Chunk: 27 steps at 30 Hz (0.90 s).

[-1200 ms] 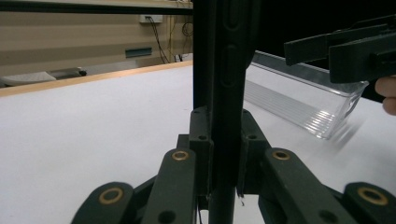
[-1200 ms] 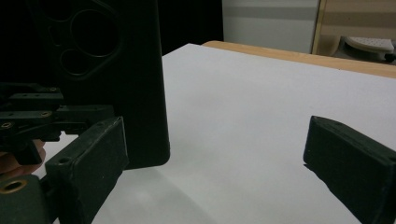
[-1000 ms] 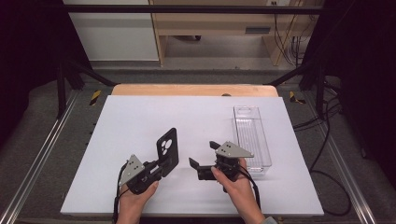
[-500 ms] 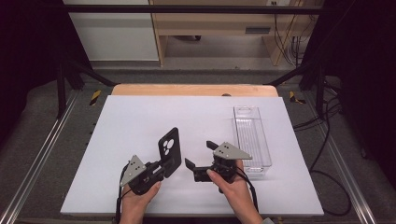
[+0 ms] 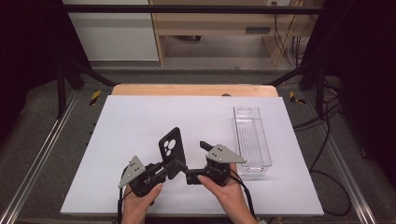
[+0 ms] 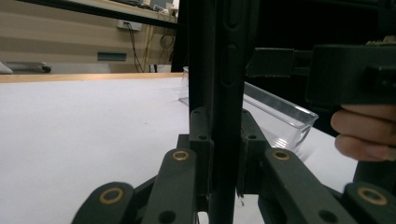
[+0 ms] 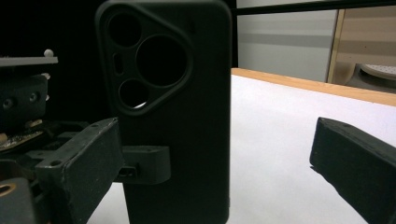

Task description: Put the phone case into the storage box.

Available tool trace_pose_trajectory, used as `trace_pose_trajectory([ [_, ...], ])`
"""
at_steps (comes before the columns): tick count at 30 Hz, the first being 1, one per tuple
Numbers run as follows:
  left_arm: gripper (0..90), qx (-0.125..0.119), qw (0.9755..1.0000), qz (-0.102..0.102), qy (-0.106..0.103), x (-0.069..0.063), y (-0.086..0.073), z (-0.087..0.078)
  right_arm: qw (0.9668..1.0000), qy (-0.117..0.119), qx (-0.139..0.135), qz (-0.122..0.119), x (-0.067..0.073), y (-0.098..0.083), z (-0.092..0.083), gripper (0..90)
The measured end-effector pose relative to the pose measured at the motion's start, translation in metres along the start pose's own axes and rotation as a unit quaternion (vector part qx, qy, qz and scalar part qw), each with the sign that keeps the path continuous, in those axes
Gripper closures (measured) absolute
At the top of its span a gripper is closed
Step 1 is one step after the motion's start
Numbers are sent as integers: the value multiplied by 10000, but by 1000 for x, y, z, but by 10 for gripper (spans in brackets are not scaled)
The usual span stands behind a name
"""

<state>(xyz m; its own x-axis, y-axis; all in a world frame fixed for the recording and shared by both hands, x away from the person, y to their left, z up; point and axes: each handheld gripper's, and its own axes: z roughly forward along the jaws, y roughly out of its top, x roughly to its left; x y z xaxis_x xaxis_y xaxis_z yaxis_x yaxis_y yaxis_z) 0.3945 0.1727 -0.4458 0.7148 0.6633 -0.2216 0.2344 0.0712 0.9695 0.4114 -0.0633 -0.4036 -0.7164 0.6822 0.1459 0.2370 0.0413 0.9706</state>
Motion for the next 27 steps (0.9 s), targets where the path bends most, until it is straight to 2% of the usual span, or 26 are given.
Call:
trace_pose_trajectory([
  [6, 800, 38, 10000, 8, -30, -2, -2, 3, 9999, -66, -119, 82, 3, 2, 1, 32],
  [13, 800, 53, 10000, 5, -75, -2, -3, 3, 9998, -52, -206, 64, 7, 8, 2, 32],
  [18, 801, 9, 10000, 19, -62, -3, 0, 1, 9997, 52, -220, 110, 11, 12, 5, 27],
  [22, 801, 19, 10000, 42, -43, -2, 0, 0, 9998, 117, -144, 29, 15, 16, 11, 25],
  [27, 801, 13, 10000, 83, 35, 1, 0, -2, 9995, 219, -194, 85, 17, 31, 21, 25],
])
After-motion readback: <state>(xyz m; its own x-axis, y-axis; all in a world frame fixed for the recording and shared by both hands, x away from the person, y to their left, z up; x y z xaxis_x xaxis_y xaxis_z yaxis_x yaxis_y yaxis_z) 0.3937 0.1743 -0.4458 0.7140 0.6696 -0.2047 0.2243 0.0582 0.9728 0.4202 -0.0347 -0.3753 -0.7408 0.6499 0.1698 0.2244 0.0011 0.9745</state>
